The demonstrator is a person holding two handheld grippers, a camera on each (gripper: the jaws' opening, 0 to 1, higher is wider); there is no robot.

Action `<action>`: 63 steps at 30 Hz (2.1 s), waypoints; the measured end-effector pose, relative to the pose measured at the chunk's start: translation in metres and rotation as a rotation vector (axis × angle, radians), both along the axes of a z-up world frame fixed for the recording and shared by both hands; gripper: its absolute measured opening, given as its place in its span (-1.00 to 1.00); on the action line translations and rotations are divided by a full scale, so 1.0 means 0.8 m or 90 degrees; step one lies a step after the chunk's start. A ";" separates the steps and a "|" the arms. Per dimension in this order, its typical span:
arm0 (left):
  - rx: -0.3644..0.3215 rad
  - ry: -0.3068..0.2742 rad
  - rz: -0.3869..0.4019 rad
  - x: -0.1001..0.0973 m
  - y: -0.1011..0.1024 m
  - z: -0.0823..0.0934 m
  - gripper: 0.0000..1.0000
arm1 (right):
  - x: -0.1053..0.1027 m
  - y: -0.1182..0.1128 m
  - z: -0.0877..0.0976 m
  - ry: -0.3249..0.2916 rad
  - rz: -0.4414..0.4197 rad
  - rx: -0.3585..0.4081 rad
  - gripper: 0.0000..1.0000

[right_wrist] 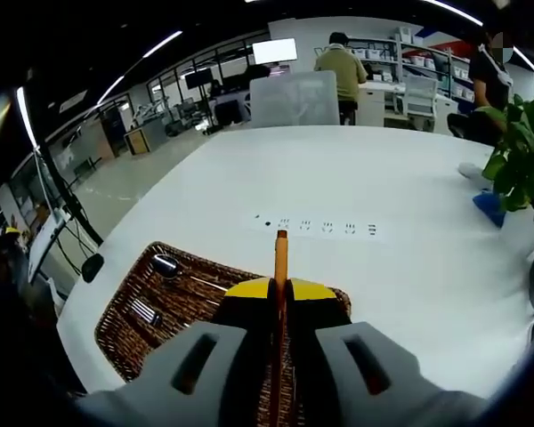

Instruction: Arrange the knives, forks, and spoons in their matching storage slots by inserting each utensil handle-first until every utensil is classified and aligned in the correct compartment

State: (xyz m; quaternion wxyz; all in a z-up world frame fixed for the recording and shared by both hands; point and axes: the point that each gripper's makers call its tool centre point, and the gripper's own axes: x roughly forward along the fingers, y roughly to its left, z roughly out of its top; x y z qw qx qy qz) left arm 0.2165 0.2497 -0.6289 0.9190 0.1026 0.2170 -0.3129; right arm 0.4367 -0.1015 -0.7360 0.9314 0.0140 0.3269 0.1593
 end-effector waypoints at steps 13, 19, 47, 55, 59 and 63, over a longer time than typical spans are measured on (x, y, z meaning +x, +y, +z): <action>0.008 0.016 0.005 -0.010 0.004 -0.008 0.99 | -0.006 0.001 -0.054 0.011 -0.015 0.011 -0.94; 0.008 0.017 0.008 -0.012 0.006 -0.009 0.99 | -0.008 0.001 -0.066 0.014 -0.018 0.006 -0.94; 0.025 0.034 0.036 -0.020 0.026 -0.014 0.99 | -0.009 0.010 -0.155 0.098 -0.017 -0.031 -0.92; 0.021 0.034 0.036 -0.022 0.023 -0.014 0.99 | -0.022 0.011 -0.158 0.084 0.034 -0.097 -0.88; 0.021 0.032 0.033 -0.023 0.021 -0.013 0.99 | -0.019 0.011 -0.146 0.060 0.028 -0.074 -0.55; 0.019 0.028 0.025 -0.024 0.016 -0.013 0.99 | -0.023 0.010 -0.131 0.039 0.044 -0.077 -0.47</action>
